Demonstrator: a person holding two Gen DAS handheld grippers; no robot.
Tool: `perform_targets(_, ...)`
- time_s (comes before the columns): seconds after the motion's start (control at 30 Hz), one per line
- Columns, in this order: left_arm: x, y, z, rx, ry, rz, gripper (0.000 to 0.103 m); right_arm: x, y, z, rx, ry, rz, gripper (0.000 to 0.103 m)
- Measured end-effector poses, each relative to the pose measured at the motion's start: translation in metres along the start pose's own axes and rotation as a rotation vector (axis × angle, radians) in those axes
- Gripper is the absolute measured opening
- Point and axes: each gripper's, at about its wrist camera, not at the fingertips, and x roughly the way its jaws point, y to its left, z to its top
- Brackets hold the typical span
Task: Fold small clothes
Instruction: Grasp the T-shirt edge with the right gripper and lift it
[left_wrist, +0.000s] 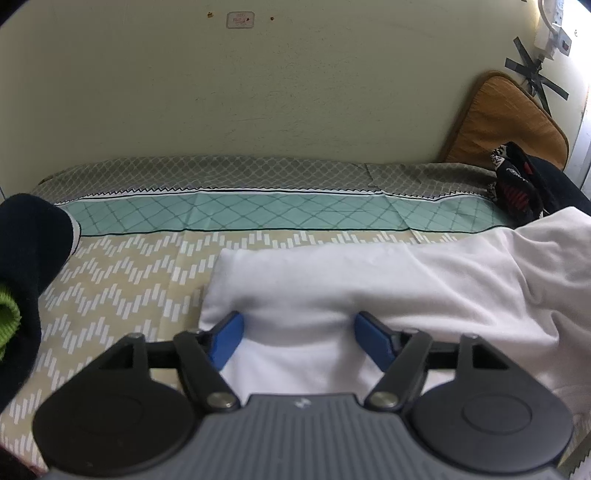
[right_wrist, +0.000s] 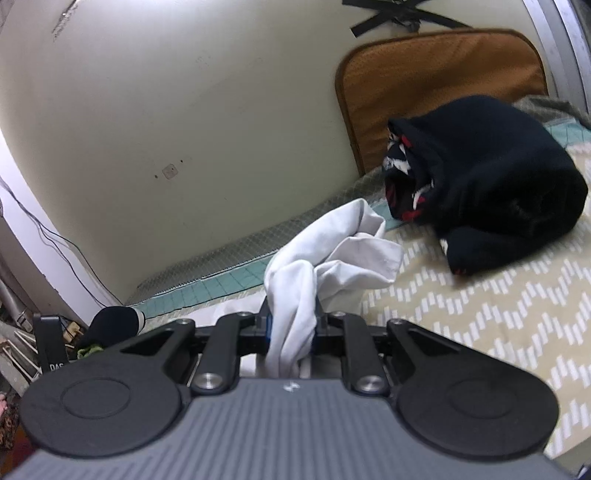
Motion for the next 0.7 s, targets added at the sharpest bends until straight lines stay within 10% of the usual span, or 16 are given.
perform_targets(0.27,-0.003,0.005,0.003,-0.033,-0.004,-0.035,0.076,0.010,0.024,-0.004,-0.042,0.019,-0.003,0.020)
perform_targets(0.5,-0.051,0.039,0.026,-0.213,-0.074,-0.226,0.080,0.019,0.042,-0.007,-0.107,0.035,-0.011,0.020)
perform_targets(0.7,-0.059,-0.023,0.056,-0.041,-0.085,-0.345,0.097,0.027,0.065,-0.023,-0.277,0.032,-0.063,0.021)
